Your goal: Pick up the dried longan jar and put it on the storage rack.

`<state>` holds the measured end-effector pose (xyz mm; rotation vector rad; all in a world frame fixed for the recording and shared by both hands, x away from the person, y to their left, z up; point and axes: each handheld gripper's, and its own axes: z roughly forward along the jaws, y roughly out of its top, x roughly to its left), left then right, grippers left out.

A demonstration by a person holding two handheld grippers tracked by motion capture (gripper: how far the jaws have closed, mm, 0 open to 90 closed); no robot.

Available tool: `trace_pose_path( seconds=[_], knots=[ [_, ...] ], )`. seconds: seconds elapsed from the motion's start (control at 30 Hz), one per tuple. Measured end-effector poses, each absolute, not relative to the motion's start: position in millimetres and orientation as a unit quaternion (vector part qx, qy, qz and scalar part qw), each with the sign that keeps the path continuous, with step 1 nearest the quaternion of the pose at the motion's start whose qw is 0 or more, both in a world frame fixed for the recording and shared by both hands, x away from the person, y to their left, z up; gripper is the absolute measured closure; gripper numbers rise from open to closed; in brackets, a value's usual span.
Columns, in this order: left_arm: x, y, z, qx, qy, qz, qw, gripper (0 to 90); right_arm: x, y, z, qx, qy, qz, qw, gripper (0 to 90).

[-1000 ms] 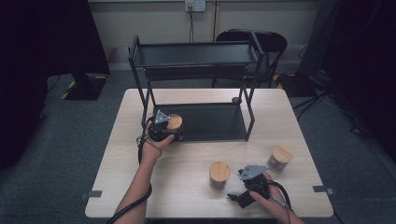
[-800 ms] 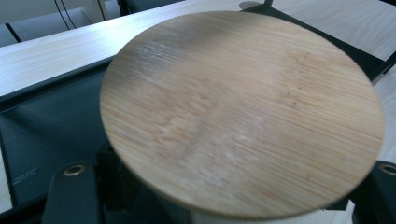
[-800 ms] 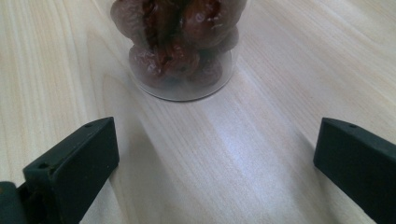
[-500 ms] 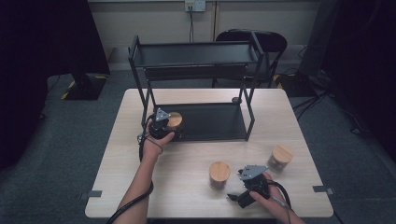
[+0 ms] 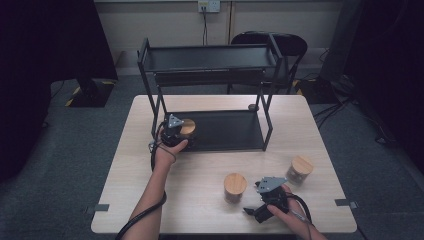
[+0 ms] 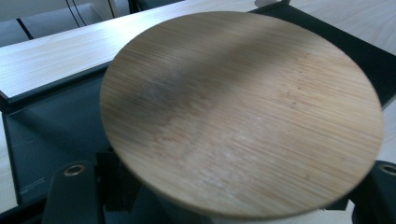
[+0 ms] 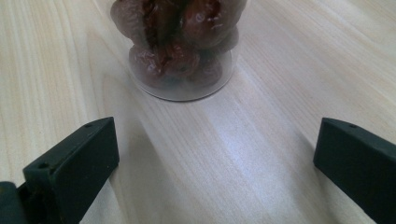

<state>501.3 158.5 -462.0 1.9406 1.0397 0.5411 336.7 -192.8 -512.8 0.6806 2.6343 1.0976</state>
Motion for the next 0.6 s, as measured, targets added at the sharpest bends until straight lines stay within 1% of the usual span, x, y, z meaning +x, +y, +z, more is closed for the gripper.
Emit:
trace_pose_path(
  seconds=[0.6],
  knots=[
    [513,159,-473,0.77,0.433,0.219,0.415,26.0,337,-193,-513,0.231,0.893,0.372,0.104,0.0]
  ],
)
